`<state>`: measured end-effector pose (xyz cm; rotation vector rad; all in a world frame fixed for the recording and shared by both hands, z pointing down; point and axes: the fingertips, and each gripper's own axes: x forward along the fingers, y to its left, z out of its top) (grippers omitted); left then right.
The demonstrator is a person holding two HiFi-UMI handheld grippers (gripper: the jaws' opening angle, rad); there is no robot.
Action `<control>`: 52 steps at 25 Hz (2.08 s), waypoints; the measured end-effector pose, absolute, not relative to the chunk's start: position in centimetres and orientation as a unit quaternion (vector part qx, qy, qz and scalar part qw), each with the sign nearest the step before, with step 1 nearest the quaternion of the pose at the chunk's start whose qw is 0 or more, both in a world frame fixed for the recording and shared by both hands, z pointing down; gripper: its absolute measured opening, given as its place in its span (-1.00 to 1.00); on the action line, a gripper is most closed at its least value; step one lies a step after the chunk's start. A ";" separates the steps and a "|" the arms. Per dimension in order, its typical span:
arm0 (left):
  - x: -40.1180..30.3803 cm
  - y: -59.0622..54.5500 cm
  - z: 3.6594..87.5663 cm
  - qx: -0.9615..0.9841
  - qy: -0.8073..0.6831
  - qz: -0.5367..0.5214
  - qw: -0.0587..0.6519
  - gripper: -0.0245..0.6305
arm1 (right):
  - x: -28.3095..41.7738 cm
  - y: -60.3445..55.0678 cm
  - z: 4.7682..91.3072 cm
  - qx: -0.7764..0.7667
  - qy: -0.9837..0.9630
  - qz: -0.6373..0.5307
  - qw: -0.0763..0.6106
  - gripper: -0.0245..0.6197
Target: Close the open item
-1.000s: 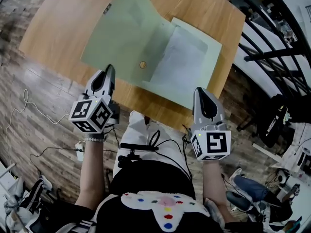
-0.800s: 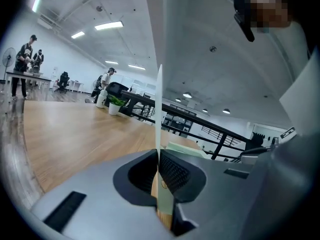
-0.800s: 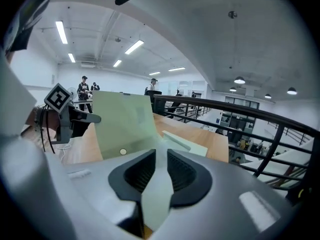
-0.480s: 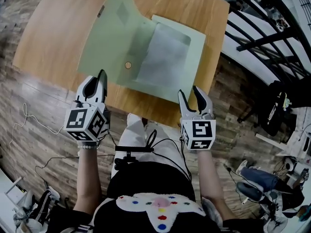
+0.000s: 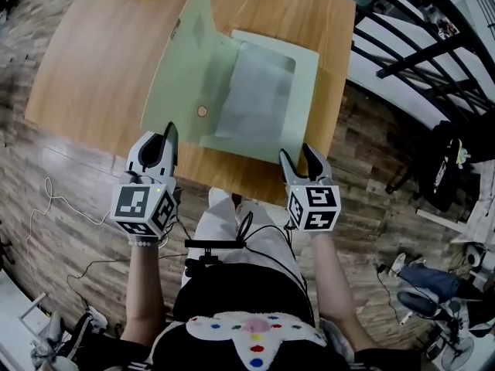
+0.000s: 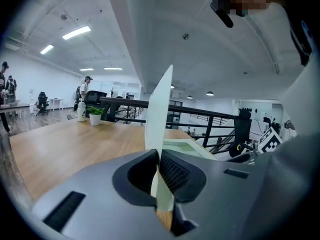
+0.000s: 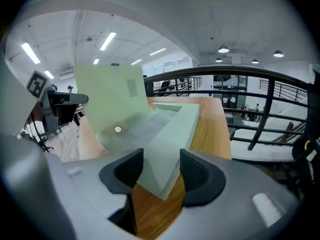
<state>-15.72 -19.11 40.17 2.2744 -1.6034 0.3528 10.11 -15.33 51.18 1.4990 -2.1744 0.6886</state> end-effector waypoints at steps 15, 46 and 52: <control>-7.9 -17.4 39.8 0.858 -0.451 0.238 0.055 -0.85 | 9.1 -14.2 50.7 0.512 -0.800 0.249 0.191 -0.25; 1.2 -14.1 49.6 0.822 -0.300 0.476 -0.094 -0.77 | 9.6 -13.7 50.5 0.490 -0.822 0.231 0.172 -0.25; 1.6 -13.8 50.5 0.802 -0.285 0.507 -0.136 -0.76 | 11.2 -13.0 50.3 0.490 -0.820 0.242 0.168 -0.25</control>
